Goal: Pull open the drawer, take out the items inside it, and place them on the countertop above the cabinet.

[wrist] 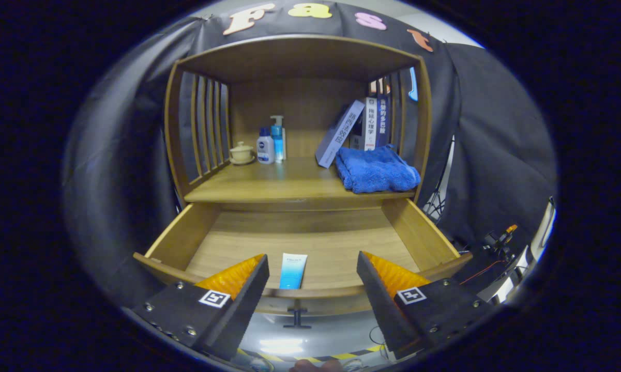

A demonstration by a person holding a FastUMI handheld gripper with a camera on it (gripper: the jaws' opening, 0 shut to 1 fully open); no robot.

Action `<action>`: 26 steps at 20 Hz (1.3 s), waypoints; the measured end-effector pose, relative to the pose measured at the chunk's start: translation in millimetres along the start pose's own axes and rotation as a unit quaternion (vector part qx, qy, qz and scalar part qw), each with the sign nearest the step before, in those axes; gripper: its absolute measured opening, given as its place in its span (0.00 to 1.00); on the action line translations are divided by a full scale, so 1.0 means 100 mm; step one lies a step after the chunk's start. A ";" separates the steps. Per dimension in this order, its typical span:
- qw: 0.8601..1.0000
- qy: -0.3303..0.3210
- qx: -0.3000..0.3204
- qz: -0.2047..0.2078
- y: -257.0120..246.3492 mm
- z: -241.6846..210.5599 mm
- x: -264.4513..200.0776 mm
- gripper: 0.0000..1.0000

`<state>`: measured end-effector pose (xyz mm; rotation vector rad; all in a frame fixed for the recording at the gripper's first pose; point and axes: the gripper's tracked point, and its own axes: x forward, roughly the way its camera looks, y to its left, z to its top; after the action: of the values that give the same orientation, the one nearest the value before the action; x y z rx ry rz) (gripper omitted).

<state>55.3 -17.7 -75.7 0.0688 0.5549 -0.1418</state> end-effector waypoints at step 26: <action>0.933 0.349 0.084 0.034 0.52 -0.99 0.99 0.43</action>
<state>95.1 32.5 -210.8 0.3128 1.2507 -0.0932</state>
